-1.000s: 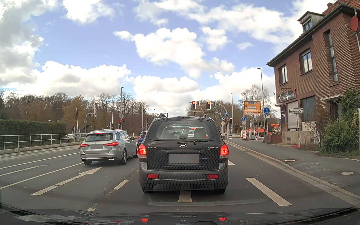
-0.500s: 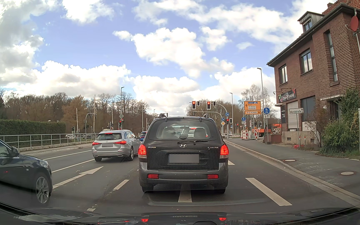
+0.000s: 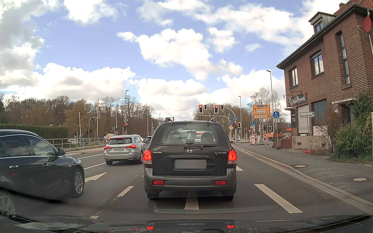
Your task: Follow the waypoints while adhering to traffic rules and regulations
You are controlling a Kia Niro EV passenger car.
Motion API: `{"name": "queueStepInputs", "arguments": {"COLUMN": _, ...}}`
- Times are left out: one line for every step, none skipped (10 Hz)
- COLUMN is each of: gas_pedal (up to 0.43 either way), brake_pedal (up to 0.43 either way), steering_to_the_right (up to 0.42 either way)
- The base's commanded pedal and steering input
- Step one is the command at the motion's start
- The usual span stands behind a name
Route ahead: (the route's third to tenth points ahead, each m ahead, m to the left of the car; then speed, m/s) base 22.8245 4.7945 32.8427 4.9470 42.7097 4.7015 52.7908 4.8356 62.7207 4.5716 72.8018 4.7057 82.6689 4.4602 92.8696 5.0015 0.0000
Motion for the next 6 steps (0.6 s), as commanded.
{"name": "queueStepInputs", "arguments": {"gas_pedal": 0.0, "brake_pedal": 0.238, "steering_to_the_right": -0.002}}
{"name": "queueStepInputs", "arguments": {"gas_pedal": 0.0, "brake_pedal": 0.238, "steering_to_the_right": -0.002}}
{"name": "queueStepInputs", "arguments": {"gas_pedal": 0.0, "brake_pedal": 0.238, "steering_to_the_right": -0.002}}
{"name": "queueStepInputs", "arguments": {"gas_pedal": 0.0, "brake_pedal": 0.238, "steering_to_the_right": -0.002}}
{"name": "queueStepInputs", "arguments": {"gas_pedal": 0.0, "brake_pedal": 0.238, "steering_to_the_right": -0.002}}
{"name": "queueStepInputs", "arguments": {"gas_pedal": 0.0, "brake_pedal": 0.238, "steering_to_the_right": -0.002}}
